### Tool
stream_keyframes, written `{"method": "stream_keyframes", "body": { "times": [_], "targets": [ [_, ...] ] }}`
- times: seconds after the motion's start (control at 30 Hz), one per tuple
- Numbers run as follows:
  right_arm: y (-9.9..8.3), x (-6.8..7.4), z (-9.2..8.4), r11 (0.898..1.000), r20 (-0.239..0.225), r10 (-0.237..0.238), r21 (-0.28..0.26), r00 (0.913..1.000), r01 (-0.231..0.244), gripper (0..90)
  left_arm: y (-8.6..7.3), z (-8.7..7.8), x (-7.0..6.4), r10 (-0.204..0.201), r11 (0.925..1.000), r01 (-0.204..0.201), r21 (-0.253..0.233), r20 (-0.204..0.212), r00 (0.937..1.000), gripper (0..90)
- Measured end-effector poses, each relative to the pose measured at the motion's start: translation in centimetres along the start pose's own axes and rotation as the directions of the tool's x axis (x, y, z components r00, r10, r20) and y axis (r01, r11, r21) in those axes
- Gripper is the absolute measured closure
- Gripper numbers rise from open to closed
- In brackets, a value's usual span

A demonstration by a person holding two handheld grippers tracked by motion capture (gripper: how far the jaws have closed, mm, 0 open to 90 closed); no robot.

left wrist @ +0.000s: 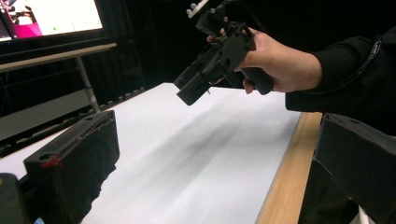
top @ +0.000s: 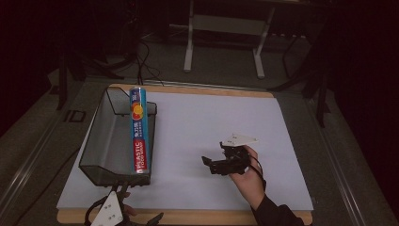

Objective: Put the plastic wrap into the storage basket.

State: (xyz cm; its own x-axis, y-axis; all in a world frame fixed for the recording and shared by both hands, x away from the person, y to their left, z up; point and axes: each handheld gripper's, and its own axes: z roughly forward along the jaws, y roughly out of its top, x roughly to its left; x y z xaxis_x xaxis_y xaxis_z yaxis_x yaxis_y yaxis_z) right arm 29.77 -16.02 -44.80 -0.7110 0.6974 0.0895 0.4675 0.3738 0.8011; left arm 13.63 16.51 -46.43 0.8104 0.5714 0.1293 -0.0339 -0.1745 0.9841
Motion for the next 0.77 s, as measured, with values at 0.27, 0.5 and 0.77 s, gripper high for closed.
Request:
{"method": "stream_keyframes", "body": {
  "times": [0.27,0.5,0.77],
  "targets": [
    [-1.6,-0.4,-1.0,1.000,-0.002,-0.007,-0.007,1.0000,0.007,12.8,0.0,0.0,0.1,-0.002,1.0000,0.002,0.002,0.003,1.0000,0.6],
    [-2.5,-0.4,-0.4,0.999,0.012,-0.039,-0.003,0.9992,0.039,12.8,0.0,0.0,0.1,0.000,1.0000,0.000,0.003,0.005,1.0000,0.6],
    [-2.8,-0.7,0.2,0.999,0.009,-0.040,0.012,0.9992,0.039,12.7,0.0,-0.1,0.1,-0.003,1.0000,0.003,0.000,0.005,1.0000,0.6]
  ]
}}
